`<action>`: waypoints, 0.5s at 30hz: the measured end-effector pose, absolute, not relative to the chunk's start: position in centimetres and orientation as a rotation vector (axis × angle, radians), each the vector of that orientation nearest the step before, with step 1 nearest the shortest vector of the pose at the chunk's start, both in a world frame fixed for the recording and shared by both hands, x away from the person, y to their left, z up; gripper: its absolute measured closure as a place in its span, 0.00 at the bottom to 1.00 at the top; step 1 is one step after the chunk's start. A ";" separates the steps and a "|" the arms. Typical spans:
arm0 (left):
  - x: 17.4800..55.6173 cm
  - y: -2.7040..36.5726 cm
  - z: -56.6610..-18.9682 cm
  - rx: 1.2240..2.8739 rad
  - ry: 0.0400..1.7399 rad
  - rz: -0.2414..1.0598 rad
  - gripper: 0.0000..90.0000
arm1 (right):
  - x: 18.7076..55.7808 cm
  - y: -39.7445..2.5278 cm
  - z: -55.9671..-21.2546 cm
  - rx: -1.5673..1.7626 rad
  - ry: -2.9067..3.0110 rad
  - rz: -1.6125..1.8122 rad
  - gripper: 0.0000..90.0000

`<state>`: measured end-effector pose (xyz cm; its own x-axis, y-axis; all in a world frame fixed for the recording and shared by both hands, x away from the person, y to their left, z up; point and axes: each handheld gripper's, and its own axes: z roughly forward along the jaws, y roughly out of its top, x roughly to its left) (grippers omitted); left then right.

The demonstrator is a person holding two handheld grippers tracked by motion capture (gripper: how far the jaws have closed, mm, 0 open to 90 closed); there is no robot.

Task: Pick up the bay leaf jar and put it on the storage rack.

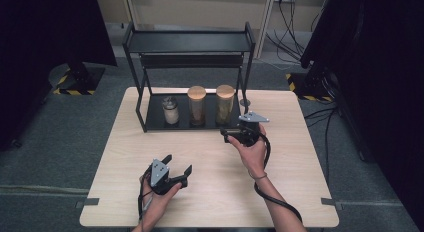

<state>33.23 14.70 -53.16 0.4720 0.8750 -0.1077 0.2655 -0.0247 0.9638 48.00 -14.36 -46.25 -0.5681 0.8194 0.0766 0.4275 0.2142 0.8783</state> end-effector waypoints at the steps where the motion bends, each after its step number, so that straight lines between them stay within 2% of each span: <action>1: 33.2 14.7 -53.2 1.562 1.023 0.658 0.14 | 47.8 -14.5 -46.4 1.157 2.091 1.307 0.04; 15: 33.2 14.7 -53.2 1.561 1.025 0.657 0.14 | 46.6 -15.8 -47.4 1.170 2.107 1.304 0.04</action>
<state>33.22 14.67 -53.17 0.4711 0.8753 -0.1094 0.2662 -0.0228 0.9637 46.55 -15.85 -47.43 -0.5704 0.8165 0.0897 0.4446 0.2151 0.8695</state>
